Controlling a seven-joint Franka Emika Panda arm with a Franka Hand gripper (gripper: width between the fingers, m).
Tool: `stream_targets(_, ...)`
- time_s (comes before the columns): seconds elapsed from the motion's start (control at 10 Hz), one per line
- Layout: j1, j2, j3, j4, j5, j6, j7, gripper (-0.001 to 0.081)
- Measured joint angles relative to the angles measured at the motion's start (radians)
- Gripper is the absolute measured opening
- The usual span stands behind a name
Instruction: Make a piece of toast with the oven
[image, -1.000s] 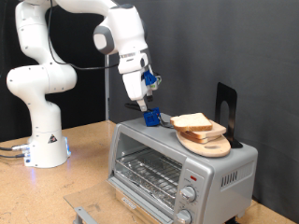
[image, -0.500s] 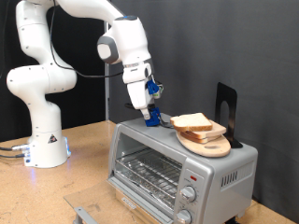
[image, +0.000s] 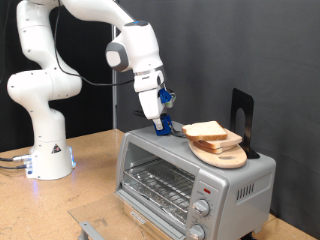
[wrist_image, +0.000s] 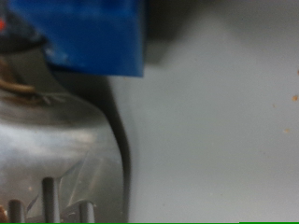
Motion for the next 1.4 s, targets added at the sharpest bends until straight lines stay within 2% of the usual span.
stream_targets(0.5,-0.001,0.010,0.002,-0.002,0.001,0.021,0.003,0.0808)
stream_targets(0.6,-0.002,0.010,0.001,-0.002,0.002,0.021,0.003,0.0709)
stream_targets(0.7,-0.004,0.010,0.000,-0.002,0.003,0.021,0.003,0.0709)
stream_targets(0.8,-0.005,0.010,-0.001,-0.001,0.004,0.021,0.003,0.0525)
stream_targets(0.9,-0.007,0.010,-0.002,-0.001,0.004,0.021,0.003,0.0488)
stream_targets(1.2,-0.013,0.010,-0.015,0.006,0.009,0.011,0.003,0.0488)
stream_targets(1.4,-0.011,-0.003,-0.042,0.025,0.042,-0.045,-0.006,0.0488)
